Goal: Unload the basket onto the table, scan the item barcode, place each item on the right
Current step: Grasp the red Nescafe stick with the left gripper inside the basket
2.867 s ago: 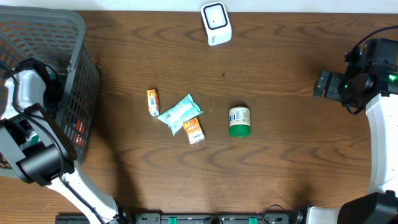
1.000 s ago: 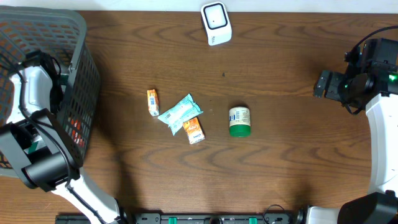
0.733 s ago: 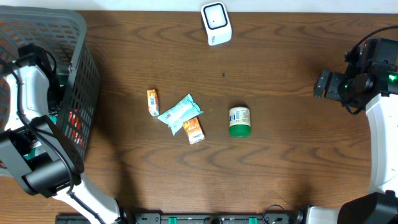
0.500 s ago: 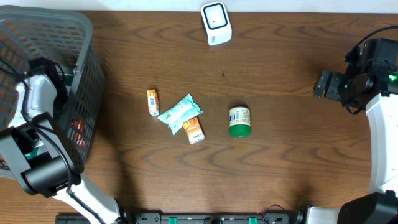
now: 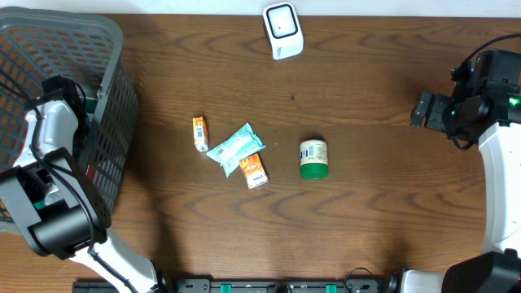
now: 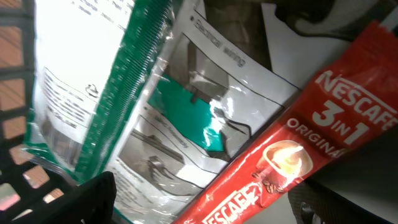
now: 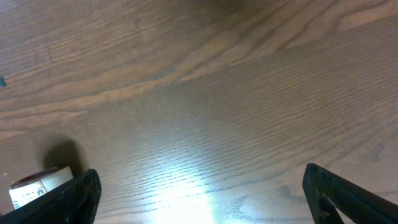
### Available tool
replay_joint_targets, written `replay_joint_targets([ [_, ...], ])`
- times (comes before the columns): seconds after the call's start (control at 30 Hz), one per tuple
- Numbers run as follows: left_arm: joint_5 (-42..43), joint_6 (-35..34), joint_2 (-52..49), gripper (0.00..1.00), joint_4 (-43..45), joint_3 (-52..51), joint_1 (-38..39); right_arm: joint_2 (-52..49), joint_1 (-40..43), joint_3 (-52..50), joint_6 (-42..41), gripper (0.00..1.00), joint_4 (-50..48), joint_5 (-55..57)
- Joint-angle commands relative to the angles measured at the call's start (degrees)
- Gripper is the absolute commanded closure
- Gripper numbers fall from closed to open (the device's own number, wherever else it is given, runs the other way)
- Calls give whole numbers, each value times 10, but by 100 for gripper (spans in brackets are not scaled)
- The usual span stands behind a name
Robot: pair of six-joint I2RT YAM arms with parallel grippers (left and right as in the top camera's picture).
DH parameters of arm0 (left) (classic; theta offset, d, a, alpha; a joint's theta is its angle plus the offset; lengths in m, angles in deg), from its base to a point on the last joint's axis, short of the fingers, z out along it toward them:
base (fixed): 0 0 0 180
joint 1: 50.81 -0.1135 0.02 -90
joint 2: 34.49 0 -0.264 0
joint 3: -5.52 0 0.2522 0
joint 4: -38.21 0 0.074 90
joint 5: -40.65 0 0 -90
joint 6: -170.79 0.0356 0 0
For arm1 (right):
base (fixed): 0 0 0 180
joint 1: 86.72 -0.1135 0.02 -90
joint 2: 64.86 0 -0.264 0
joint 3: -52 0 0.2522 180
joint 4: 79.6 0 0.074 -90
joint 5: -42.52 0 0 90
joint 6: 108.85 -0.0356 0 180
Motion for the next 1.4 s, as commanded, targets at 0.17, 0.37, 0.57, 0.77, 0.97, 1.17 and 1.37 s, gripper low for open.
replay_joint_targets([
  [0.17,-12,19,-2,4,12,12,-3,0,0,4,5,1,1,5],
  [0.37,-11,25,-2,2,46,12,-10,0,0,4,5,1,1,5],
  [0.57,-2,31,-2,2,83,12,-21,0,0,4,5,1,1,5],
  [0.77,6,32,-2,1,110,-3,-42,0,0,4,5,1,1,5],
  [0.97,74,74,-2,1,128,-15,-52,0,0,4,5,1,1,5],
  [1.17,94,91,4,2,108,15,-30,0,0,4,5,1,1,5],
  [1.37,40,79,16,2,65,12,-16,0,0,4,5,1,1,5],
])
